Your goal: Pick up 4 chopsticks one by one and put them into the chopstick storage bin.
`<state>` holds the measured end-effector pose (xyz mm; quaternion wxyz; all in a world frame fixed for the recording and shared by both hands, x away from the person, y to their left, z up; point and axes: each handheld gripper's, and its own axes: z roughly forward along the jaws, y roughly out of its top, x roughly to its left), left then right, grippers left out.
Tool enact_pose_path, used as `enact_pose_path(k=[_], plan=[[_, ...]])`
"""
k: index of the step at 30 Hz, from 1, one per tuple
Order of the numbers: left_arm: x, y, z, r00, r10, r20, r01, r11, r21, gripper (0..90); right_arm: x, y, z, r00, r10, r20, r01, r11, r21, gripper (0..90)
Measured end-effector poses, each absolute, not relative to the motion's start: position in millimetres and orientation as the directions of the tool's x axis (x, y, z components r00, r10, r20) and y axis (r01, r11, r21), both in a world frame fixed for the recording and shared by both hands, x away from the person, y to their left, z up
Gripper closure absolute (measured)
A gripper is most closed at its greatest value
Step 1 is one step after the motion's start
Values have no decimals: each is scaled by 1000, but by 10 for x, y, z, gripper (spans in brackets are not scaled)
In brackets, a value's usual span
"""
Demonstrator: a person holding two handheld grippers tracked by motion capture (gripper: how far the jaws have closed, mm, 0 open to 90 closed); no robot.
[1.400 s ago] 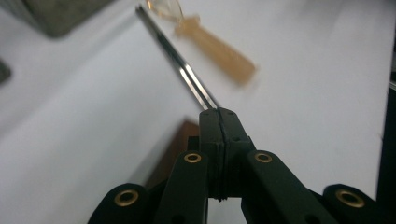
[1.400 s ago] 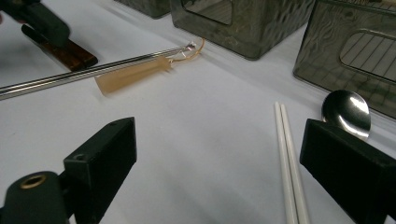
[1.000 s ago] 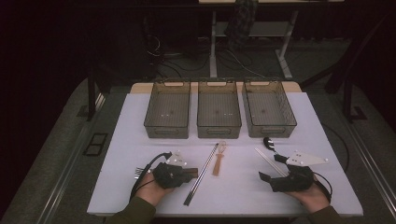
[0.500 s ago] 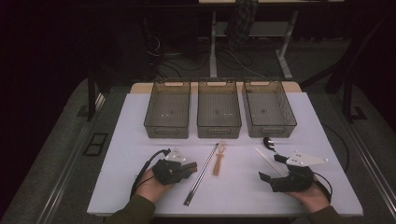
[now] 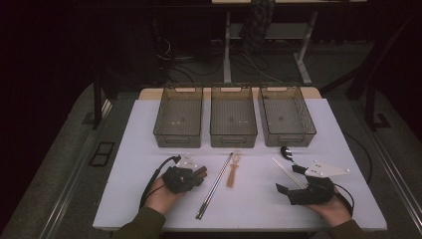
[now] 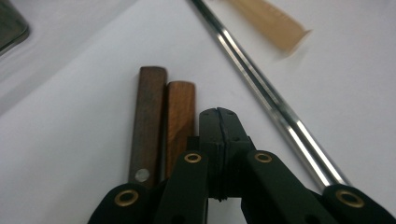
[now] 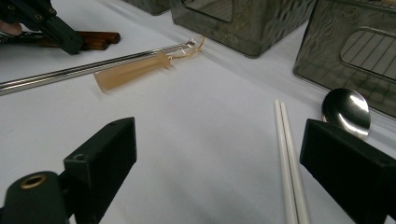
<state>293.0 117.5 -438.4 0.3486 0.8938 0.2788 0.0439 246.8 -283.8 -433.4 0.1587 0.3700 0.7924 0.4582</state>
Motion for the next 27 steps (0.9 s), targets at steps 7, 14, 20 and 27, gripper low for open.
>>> enact_pose_path(k=[7,14,20,27], plan=[[2814,1015,-4335,845,519,-132,459,-574,678,778,2470,-2836,-4336,-674,734,88,444,308,841,105],[2886,796,-4340,827,549,-118,470,-562,680,713,2469,-2836,-4338,-673,735,87,445,308,841,105],[2978,665,-4369,814,572,-102,480,-563,673,678,2473,-2838,-4338,-672,735,88,446,308,841,105],[3070,515,-4432,804,590,-69,482,-580,657,671,2469,-2842,-4334,-674,734,86,441,307,843,105]])
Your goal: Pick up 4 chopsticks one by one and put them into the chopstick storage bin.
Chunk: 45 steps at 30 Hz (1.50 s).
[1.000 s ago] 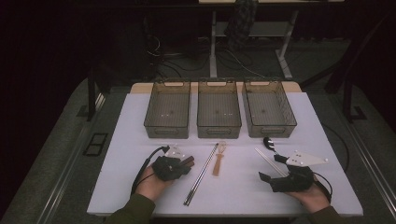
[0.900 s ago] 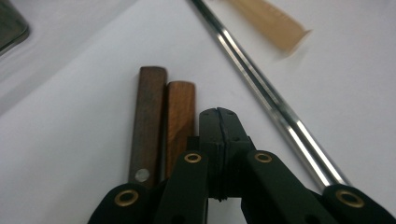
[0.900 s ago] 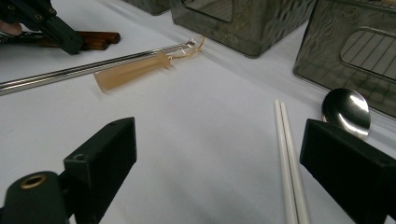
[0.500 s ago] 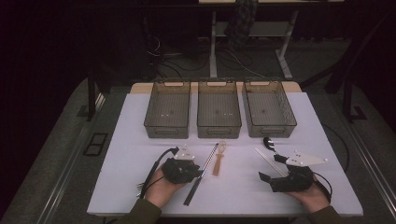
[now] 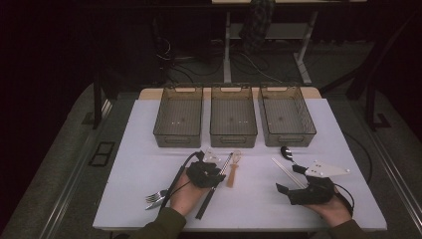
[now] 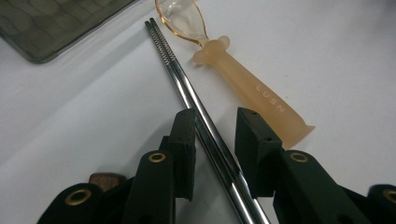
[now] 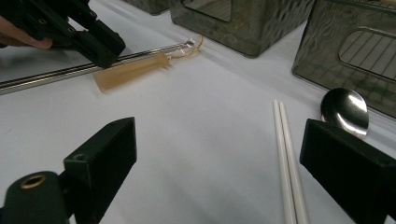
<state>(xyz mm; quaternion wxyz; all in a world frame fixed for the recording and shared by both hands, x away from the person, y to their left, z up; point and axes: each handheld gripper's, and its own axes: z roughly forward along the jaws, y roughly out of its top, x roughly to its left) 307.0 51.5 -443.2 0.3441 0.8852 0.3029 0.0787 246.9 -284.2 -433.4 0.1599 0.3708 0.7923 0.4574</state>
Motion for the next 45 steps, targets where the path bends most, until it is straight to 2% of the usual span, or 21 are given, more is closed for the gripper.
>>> enact_pose_path(k=[7,45], plan=[[3064,505,-4432,808,588,-42,467,-594,655,723,2467,-2846,-4331,-674,734,87,442,305,844,105],[3127,672,-4398,815,578,-44,470,-614,634,775,2462,-2853,-4325,-675,733,86,440,305,845,105]])
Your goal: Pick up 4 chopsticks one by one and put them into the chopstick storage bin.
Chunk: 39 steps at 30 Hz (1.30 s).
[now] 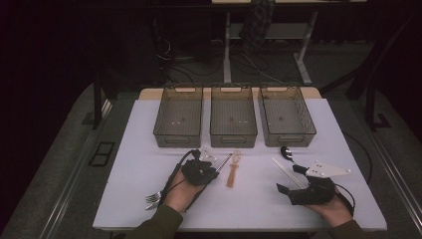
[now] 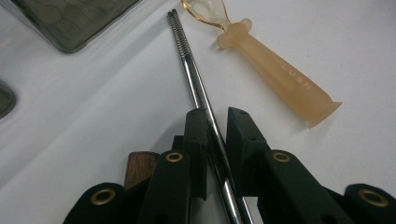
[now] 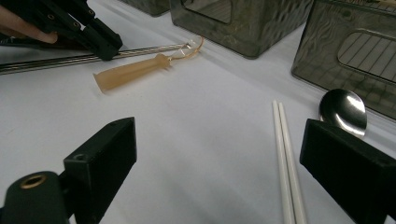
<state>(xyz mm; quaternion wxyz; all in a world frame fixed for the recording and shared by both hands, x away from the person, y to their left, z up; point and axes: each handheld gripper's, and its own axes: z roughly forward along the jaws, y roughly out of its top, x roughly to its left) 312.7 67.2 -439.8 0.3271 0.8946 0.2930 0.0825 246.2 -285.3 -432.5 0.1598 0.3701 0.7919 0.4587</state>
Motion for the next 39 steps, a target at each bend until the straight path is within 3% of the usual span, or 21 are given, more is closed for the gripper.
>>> enact_pose_path(k=[24,28,39], plan=[[3069,766,-4383,844,530,-85,461,-635,620,774,2465,-2854,-4329,-675,732,88,440,304,845,105],[3015,886,-4274,834,539,-116,466,-577,671,720,2464,-2858,-4326,-674,733,90,441,301,846,105],[2688,1288,-4282,784,593,-184,538,-502,677,776,2471,-2851,-4334,-672,736,87,443,305,843,105]])
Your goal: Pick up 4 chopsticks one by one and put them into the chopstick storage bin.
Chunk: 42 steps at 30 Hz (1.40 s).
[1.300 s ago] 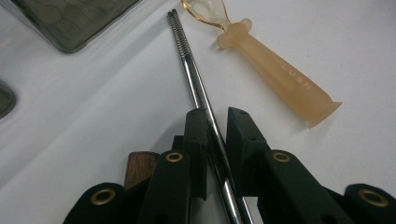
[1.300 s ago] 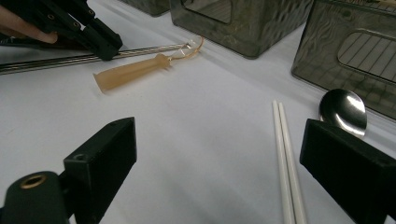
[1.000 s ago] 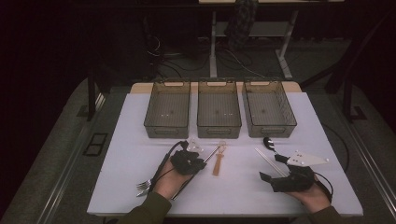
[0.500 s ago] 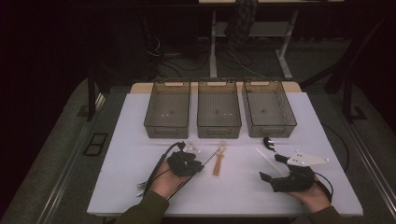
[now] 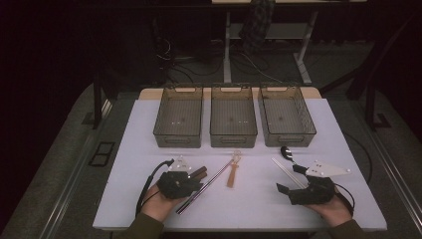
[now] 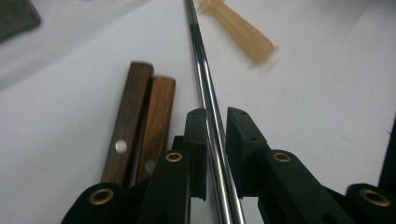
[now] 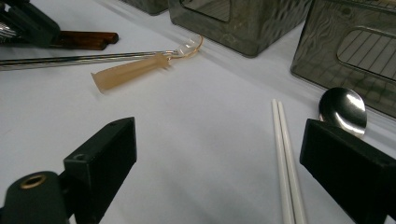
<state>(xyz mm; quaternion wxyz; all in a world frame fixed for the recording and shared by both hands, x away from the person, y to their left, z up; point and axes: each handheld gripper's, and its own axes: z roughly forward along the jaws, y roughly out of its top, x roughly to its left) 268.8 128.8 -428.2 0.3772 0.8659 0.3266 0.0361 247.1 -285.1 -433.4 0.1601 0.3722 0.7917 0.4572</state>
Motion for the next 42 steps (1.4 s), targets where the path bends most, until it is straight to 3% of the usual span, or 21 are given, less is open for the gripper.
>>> enact_pose_path(k=[15,27,42], plan=[[2742,1218,-4400,795,581,-177,538,-540,647,823,2466,-2843,-4334,-674,734,85,441,308,843,105],[2720,1189,-4416,796,596,-105,513,-573,640,822,2459,-2840,-4332,-674,734,81,440,311,843,105],[2668,1189,-4441,743,656,-135,564,-503,655,844,2483,-2803,-4332,-686,724,70,432,328,840,105]])
